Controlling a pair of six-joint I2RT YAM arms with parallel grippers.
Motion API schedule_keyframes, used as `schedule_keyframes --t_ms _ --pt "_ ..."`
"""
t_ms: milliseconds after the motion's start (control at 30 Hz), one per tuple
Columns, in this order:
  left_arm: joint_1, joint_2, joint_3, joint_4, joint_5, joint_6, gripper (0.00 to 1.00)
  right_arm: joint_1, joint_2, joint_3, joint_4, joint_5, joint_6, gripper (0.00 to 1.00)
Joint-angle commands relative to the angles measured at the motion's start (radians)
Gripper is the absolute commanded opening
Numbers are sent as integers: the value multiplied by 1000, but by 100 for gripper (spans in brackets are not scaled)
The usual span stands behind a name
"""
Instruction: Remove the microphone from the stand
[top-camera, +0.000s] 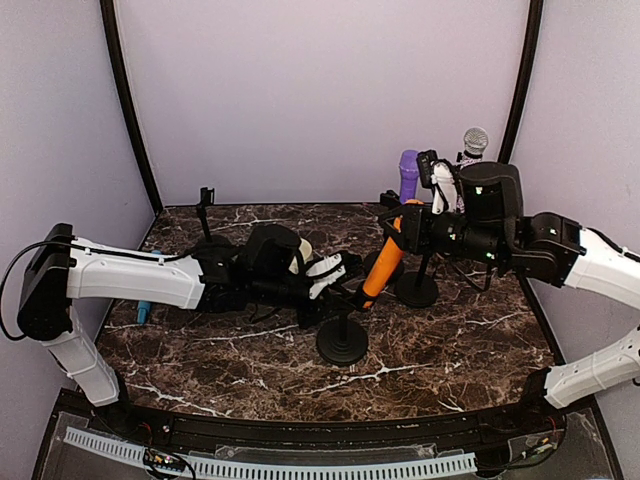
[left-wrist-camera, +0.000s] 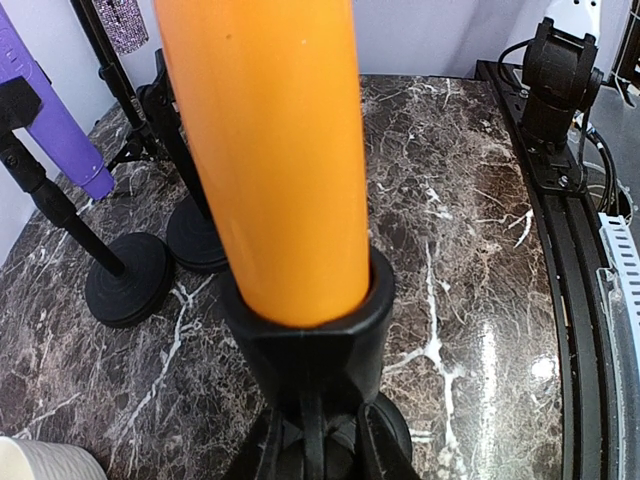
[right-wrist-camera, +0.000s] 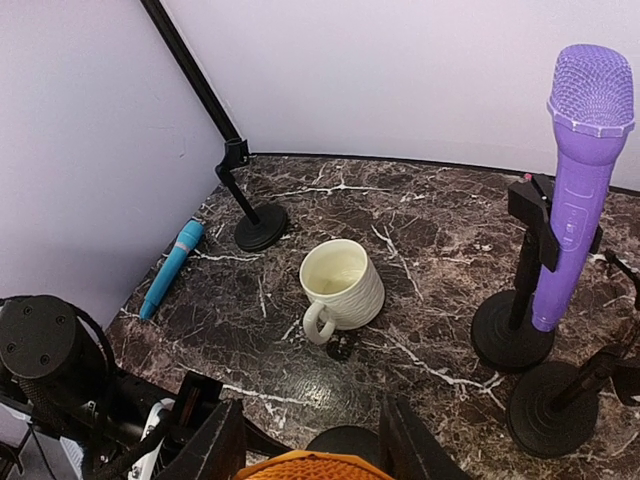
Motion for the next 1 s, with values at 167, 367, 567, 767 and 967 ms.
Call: schedule_keyframes --t_ms 167,367,567,767,967 --pt "4 48 -31 -159 -81 49 0 5 -47 109 -5 138 145 15" --pt "-1 49 -31 -159 -89 53 0 5 -60 105 -15 163 163 15" --pt "-3 48 -30 -161 -93 54 0 5 -75 92 -2 140 130 15" --pt "-3 50 -30 -161 -95 56 0 5 -108 74 54 70 70 15" --pt "-4 50 -28 -164 -97 58 0 5 -125 77 55 -3 12 15"
